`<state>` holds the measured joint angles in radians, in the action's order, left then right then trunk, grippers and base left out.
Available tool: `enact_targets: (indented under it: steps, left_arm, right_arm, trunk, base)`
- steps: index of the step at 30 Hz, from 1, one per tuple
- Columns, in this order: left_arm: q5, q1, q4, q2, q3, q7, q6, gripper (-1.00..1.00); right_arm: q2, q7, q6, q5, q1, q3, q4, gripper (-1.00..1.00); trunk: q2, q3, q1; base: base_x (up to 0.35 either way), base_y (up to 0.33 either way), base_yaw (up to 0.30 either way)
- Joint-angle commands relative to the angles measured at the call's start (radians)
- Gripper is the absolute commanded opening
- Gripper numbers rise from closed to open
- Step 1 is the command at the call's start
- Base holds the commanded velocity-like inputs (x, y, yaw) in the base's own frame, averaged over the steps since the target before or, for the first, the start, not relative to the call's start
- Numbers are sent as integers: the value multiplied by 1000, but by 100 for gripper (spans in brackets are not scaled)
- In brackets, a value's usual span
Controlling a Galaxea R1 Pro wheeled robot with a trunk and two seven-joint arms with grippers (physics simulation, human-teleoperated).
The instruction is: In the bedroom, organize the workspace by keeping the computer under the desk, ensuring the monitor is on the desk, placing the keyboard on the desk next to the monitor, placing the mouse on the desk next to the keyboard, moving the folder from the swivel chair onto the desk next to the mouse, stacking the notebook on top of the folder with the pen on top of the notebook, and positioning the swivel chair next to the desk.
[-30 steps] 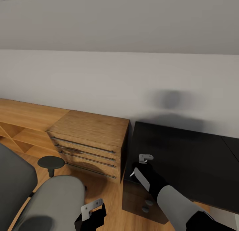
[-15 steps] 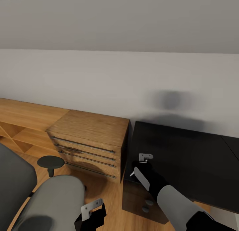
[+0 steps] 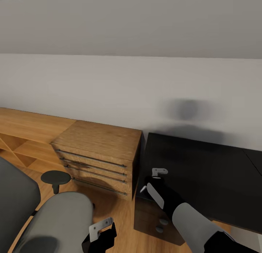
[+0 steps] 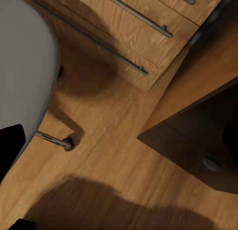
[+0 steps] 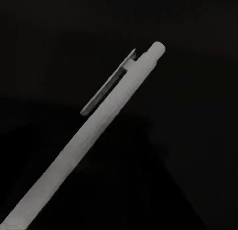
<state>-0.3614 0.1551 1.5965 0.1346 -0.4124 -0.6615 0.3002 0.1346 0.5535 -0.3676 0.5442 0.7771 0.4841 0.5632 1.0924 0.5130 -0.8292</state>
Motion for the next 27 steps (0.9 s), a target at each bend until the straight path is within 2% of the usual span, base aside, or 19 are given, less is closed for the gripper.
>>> enact_targets:
  steps: [1,16,23,24,27]
  left_arm:
    - [-5,0,2,0,-1,-6,4,100]
    - [-5,0,2,-1,0,-6,4,100]
    - [-5,0,2,0,0,-6,4,100]
    - [-5,0,2,0,-1,-6,4,100]
    - [-5,0,2,0,-1,-6,4,100]
  right_arm:
    - [-1,9,-10,5,1,5,-40,-100]
    - [-2,7,-12,16,1,1,-37,-100]
    - [-3,-51,-20,25,1,-4,-36,-100]
    - [-9,-62,-22,69,1,-5,-35,-100]
    - [-13,-66,-27,111,1,-4,-34,-100]
  trunk:
    - [1,1,0]
    - [1,1,0]
    - [1,1,0]
    - [1,1,0]
    - [1,1,0]
  base:
    - [0,0,0]
    - [0,0,0]
    - [0,0,0]
    - [0,0,0]
    - [0,0,0]
